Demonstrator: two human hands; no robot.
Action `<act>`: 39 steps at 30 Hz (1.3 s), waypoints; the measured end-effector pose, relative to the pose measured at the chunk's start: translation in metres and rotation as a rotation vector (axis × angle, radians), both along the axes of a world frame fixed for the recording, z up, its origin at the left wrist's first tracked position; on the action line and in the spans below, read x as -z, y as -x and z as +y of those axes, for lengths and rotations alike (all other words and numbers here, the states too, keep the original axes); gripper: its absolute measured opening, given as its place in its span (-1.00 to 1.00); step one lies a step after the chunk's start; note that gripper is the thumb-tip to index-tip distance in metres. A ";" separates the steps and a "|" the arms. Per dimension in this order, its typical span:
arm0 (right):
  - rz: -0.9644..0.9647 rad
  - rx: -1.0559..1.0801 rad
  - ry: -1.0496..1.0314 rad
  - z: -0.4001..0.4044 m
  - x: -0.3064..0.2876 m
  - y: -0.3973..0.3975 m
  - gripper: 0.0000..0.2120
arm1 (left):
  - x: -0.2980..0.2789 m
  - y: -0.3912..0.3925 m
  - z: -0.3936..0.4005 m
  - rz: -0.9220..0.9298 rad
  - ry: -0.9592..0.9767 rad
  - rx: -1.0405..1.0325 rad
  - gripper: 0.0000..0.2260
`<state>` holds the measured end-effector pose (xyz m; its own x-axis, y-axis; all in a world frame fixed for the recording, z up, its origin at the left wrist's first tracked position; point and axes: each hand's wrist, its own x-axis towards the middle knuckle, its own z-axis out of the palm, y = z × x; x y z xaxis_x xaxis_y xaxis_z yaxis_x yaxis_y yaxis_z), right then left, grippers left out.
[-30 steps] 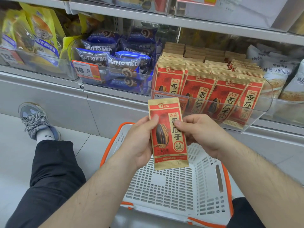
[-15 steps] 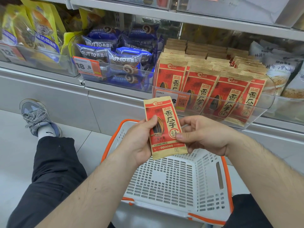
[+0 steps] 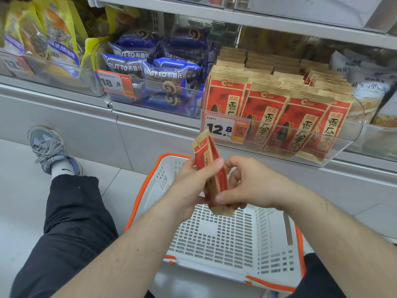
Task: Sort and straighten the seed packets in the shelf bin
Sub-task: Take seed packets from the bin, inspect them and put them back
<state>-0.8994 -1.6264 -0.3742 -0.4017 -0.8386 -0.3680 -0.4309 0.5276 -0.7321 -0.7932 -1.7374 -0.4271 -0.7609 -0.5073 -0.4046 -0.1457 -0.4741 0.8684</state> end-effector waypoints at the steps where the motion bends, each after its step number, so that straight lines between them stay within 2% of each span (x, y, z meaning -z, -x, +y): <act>1: -0.029 -0.025 0.009 0.001 -0.001 -0.001 -0.63 | 0.001 0.000 0.000 -0.003 0.015 0.014 -0.56; 5: -0.087 0.059 0.163 0.001 -0.009 0.003 -0.80 | 0.004 -0.004 0.001 -0.002 0.088 0.117 -0.32; 8: -0.002 0.134 0.279 -0.002 -0.007 0.005 -0.82 | 0.007 -0.004 0.003 -0.003 0.147 0.203 -0.36; 12: 0.196 0.147 0.285 -0.004 0.001 0.004 -0.72 | 0.008 -0.004 0.007 0.014 0.132 0.259 -0.43; 13: 0.169 0.152 0.287 -0.005 0.001 0.003 -0.71 | 0.008 -0.004 0.008 0.031 0.119 0.254 -0.45; 16: -0.075 0.165 0.307 -0.006 0.001 0.001 -0.69 | 0.006 -0.003 0.005 0.127 0.071 0.209 -0.52; 20: -0.280 0.156 0.366 -0.006 -0.001 0.000 -0.69 | 0.003 -0.004 0.002 0.290 -0.033 0.259 -0.74; 24: -0.361 0.173 0.396 -0.006 -0.001 0.002 -0.65 | 0.000 -0.004 0.002 0.320 -0.127 0.322 -0.65; 30: -0.395 0.165 0.400 -0.005 -0.001 0.002 -0.65 | 0.001 -0.003 0.002 0.320 -0.160 0.326 -0.64; 33: -0.355 0.162 0.395 -0.005 -0.002 0.002 -0.68 | 0.000 -0.002 0.001 0.267 -0.132 0.292 -0.65; 37: -0.097 0.153 0.305 -0.004 -0.003 0.004 -0.70 | -0.012 -0.001 0.001 0.105 -0.137 0.066 -0.71; 39: -0.040 0.099 0.204 -0.001 -0.006 0.006 -0.69 | -0.018 -0.001 0.000 0.062 -0.165 -0.021 -0.74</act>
